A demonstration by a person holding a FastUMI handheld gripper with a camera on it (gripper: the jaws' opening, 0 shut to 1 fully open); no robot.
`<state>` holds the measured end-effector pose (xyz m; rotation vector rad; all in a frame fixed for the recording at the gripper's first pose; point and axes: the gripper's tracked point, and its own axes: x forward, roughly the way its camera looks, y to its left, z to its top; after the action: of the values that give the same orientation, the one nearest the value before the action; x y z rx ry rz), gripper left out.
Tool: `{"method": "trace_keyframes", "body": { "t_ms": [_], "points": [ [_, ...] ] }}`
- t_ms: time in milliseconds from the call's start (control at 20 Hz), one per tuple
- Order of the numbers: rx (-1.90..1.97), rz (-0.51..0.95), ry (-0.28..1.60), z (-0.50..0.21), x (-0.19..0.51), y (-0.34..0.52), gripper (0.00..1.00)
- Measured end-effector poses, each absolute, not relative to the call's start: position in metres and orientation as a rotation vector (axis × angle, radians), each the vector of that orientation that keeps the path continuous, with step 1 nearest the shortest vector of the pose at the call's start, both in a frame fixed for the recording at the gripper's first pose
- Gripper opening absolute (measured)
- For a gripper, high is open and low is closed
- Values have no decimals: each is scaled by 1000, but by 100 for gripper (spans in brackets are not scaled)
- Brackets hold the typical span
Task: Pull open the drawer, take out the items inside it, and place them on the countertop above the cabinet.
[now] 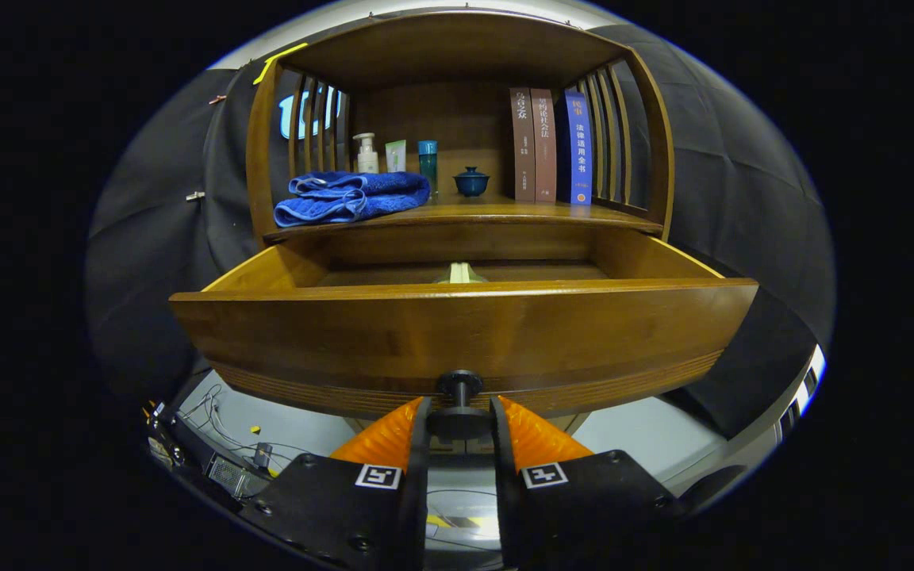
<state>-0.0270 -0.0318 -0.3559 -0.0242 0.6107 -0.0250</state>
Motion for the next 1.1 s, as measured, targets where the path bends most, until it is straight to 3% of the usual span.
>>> {"method": "trace_keyframes", "body": {
  "t_ms": [1100],
  "points": [
    [-52, -13, 637, -358, -62, -30, 40]
  ]
}}
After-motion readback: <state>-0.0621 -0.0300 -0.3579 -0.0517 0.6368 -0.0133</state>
